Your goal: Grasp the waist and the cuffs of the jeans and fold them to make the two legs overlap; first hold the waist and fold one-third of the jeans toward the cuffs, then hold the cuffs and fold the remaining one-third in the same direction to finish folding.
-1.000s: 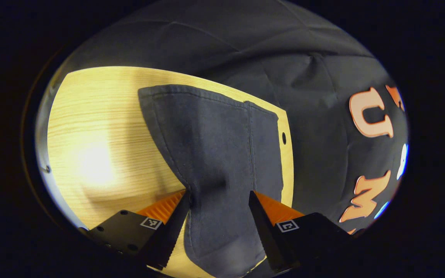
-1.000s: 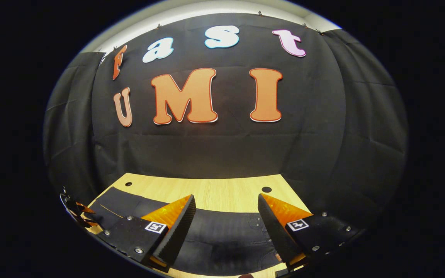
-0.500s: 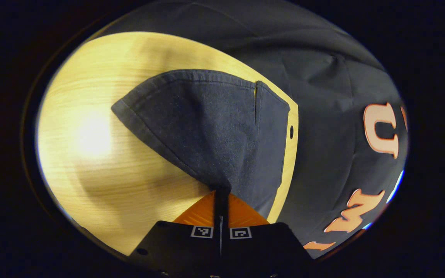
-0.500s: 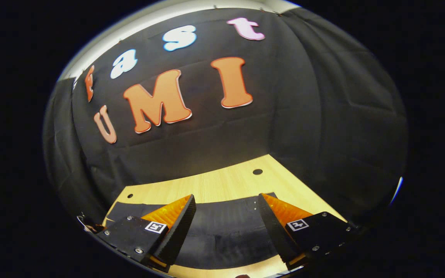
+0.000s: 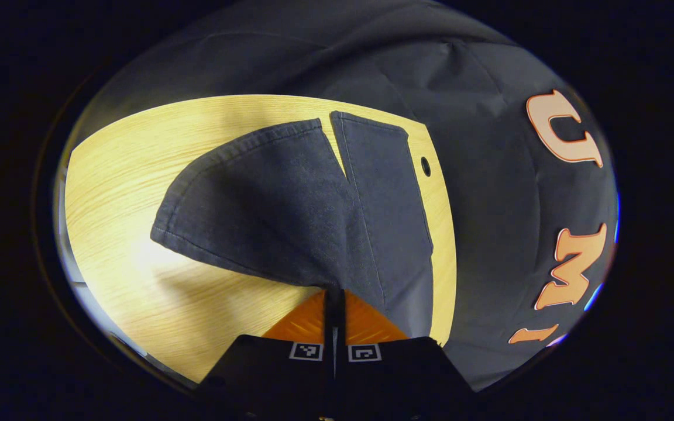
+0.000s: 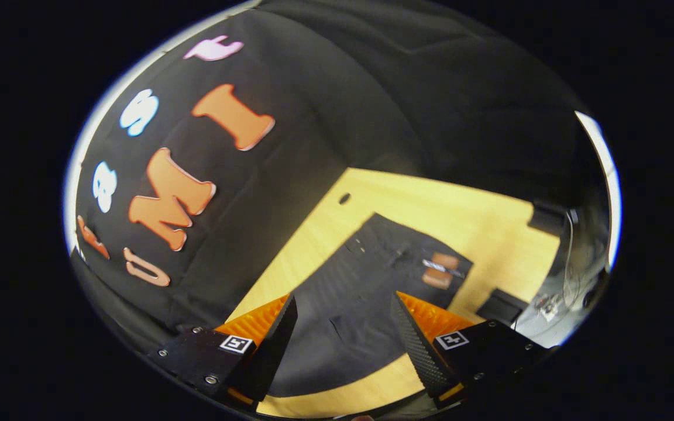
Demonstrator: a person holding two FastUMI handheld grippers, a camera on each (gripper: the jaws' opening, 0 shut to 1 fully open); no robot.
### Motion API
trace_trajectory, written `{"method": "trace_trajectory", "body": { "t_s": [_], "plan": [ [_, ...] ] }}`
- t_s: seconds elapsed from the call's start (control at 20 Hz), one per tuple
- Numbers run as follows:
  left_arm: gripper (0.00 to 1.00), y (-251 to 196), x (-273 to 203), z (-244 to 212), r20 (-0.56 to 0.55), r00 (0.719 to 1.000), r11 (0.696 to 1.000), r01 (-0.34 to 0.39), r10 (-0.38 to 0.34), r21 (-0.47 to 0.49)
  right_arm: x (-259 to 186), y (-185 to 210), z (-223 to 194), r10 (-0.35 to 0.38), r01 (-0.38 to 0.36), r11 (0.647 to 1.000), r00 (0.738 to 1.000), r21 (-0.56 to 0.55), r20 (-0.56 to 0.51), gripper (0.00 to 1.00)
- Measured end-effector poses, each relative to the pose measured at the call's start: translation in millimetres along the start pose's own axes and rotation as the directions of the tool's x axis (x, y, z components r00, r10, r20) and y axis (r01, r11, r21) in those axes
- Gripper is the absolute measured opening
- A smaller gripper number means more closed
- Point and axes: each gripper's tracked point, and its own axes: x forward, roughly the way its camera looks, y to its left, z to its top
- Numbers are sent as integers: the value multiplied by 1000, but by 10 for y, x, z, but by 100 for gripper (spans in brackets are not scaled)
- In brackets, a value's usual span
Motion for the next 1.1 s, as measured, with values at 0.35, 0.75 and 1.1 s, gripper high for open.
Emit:
{"method": "trace_trajectory", "body": {
  "t_s": [0.35, 0.75, 1.1],
  "plan": [
    [1, -19, -47, -2, -20, 1000, 999, -21, 21, 24, 504, -733, -458, -126, 155, 972, 977, 174, -170, 98],
    [1, -15, -65, -8, -26, 999, 999, -35, 35, 6, 822, -1023, -520, -168, 222, 948, 958, 230, -232, 98],
    [1, -23, -46, -12, -31, 999, 999, -37, 36, -1, 977, -1050, -567, -169, 231, 944, 952, 235, -256, 99]
  ]
}}
